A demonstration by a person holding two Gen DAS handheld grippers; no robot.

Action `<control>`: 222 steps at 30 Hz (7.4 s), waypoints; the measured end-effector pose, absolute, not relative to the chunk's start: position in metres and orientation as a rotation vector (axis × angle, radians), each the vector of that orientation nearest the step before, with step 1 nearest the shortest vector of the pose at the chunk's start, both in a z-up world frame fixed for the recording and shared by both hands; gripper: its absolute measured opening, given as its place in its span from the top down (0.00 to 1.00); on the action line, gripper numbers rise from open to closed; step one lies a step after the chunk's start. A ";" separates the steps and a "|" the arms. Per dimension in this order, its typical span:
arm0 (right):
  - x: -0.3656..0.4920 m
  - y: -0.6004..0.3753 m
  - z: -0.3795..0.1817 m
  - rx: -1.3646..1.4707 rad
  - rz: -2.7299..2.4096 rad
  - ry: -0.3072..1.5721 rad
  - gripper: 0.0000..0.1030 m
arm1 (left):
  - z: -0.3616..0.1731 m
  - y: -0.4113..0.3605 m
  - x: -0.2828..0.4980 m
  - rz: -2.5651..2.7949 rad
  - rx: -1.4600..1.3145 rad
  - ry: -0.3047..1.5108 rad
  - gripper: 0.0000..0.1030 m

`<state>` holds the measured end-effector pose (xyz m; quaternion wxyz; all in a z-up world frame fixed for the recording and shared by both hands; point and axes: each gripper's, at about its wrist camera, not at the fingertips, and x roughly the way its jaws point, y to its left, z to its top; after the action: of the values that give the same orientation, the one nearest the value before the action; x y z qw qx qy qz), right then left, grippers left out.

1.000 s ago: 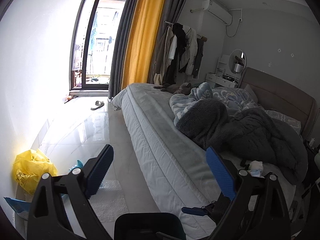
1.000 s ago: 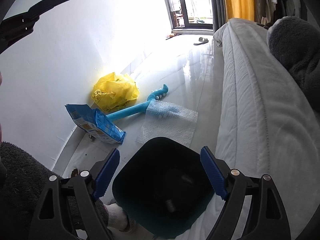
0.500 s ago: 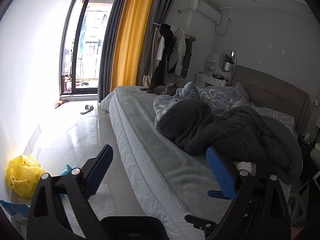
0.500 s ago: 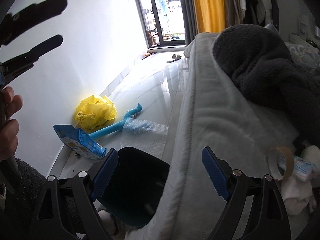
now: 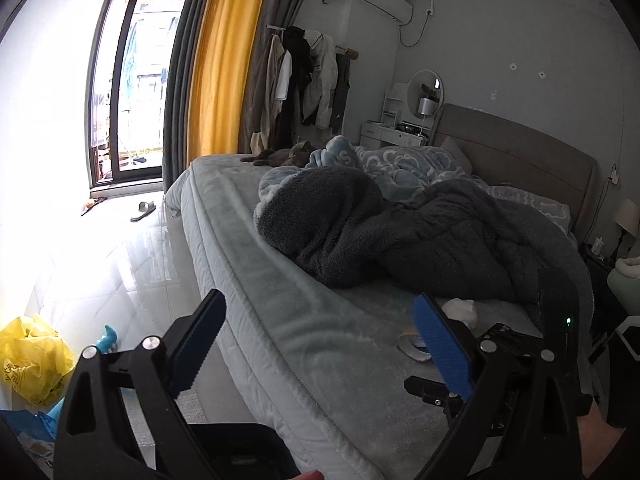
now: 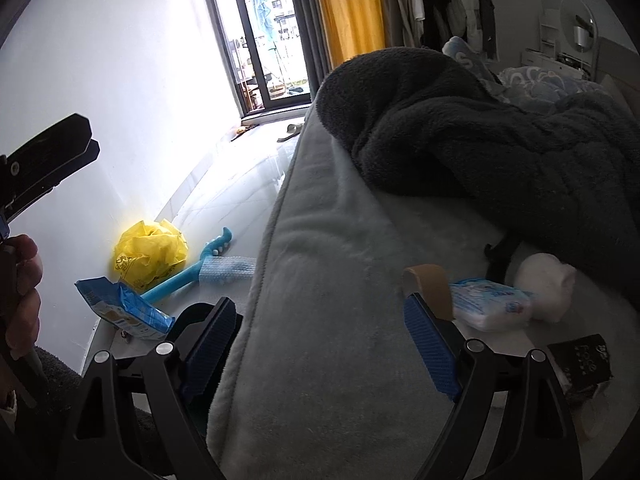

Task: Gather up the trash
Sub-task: 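Move both tools back to the remaining items on the bed, then grasp the black tissue pack with the right tool while the left grasps the tape core, then carry the tape core and tissue pack over the black trash bin, then open the right tool to drop the tissue pack while the left releases the tape core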

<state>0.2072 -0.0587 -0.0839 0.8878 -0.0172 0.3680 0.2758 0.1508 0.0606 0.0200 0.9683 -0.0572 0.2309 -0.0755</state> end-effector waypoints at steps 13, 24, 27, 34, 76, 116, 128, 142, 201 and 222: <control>0.219 -0.144 -0.088 -0.099 0.376 0.741 0.15 | 0.004 0.015 0.166 -0.229 -0.128 0.521 0.06; 0.234 -0.208 -0.113 -0.069 0.260 0.813 0.14 | -0.019 -0.032 0.182 -0.329 -0.096 0.588 0.07; 0.237 -0.215 -0.122 -0.068 0.253 0.840 0.14 | -0.030 -0.044 0.187 -0.348 -0.083 0.618 0.07; 0.244 -0.223 -0.136 -0.085 0.269 0.881 0.14 | -0.049 -0.065 0.201 -0.354 -0.062 0.666 0.08; 0.224 -0.251 -0.116 -0.030 0.362 0.808 0.32 | -0.116 -0.044 0.259 -0.397 -0.610 0.832 0.78; 0.231 -0.146 -0.061 0.083 0.582 0.716 0.32 | -0.091 -0.003 0.216 -0.206 -0.082 0.807 0.94; 0.239 -0.069 -0.067 0.036 0.680 0.758 0.32 | -0.106 0.055 0.213 -0.165 -0.144 0.915 0.94; 0.231 0.037 -0.084 -0.081 0.799 0.824 0.32 | -0.151 0.126 0.213 -0.118 -0.240 1.107 0.94; 0.205 0.218 -0.250 -0.452 0.881 1.260 0.32 | -0.099 0.287 0.153 0.131 -0.390 0.904 0.19; 0.174 0.197 -0.220 -0.449 0.913 1.197 0.18 | -0.001 0.236 0.141 0.114 -0.314 0.510 0.13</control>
<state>0.1735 0.1971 -0.2205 0.7071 -0.2021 0.5388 0.4109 0.1410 0.2361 -0.0010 0.9539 -0.1545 0.2511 0.0562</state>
